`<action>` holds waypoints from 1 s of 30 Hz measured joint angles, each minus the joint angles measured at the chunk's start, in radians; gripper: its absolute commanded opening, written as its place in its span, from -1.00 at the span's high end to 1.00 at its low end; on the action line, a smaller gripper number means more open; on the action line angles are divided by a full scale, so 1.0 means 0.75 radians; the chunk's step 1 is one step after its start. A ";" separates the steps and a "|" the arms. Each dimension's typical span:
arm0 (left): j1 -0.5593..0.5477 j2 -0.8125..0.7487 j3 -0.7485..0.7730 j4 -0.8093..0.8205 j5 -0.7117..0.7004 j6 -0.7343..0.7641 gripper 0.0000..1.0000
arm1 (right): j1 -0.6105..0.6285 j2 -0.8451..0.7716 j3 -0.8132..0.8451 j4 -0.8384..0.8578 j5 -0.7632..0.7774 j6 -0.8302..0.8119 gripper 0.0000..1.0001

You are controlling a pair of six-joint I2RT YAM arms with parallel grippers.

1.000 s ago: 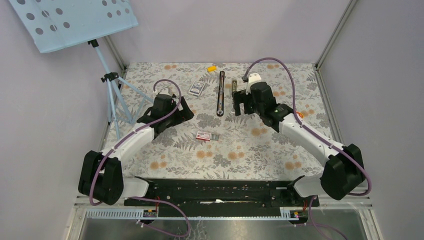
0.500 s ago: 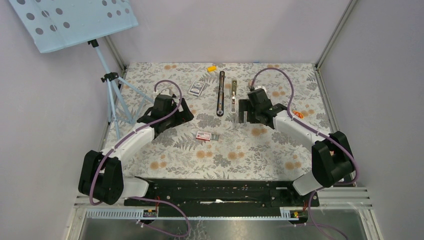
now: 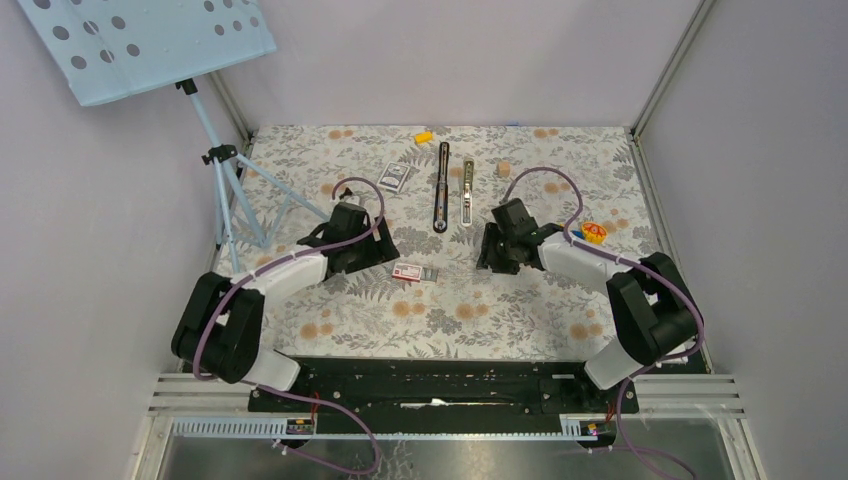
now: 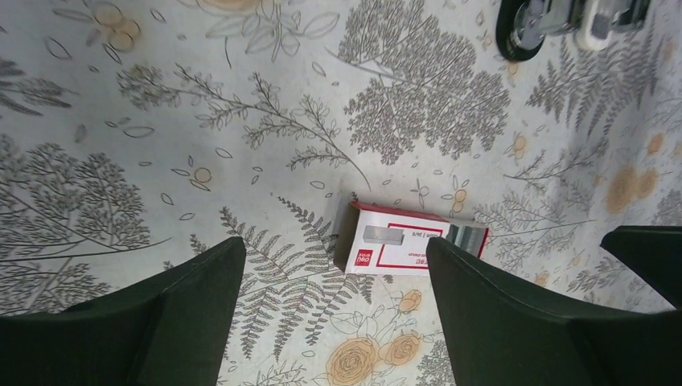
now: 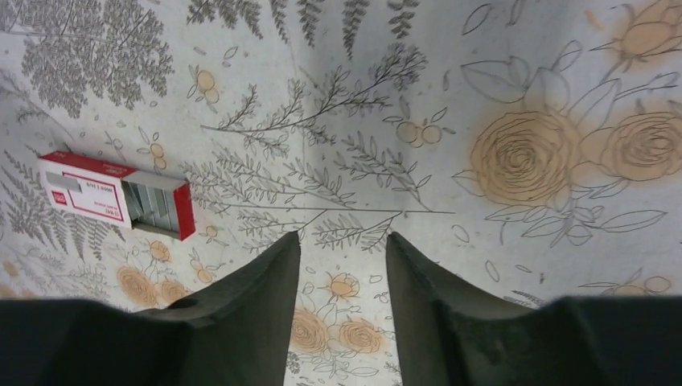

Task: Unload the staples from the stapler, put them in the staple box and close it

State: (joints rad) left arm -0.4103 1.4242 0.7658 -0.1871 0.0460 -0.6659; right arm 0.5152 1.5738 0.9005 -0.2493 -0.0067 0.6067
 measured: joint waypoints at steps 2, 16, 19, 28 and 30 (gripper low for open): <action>-0.010 0.035 -0.013 0.016 0.009 -0.011 -0.62 | 0.015 0.000 -0.015 0.015 -0.020 0.035 0.28; -0.065 0.129 -0.035 0.121 0.084 -0.034 -0.15 | 0.173 0.095 -0.015 0.181 -0.087 0.196 1.00; -0.067 0.151 -0.038 0.139 0.098 -0.035 -0.05 | 0.197 0.130 -0.006 0.180 -0.086 0.215 1.00; -0.073 0.196 -0.038 0.189 0.125 -0.046 0.07 | 0.202 0.234 0.056 0.168 -0.085 0.247 1.00; -0.076 0.199 -0.038 0.194 0.134 -0.046 0.09 | 0.202 0.248 0.071 0.166 -0.087 0.251 1.00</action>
State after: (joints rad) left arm -0.4671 1.5738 0.7372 -0.0418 0.1467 -0.7002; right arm 0.6666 1.7599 0.9535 -0.1249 -0.0719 0.7952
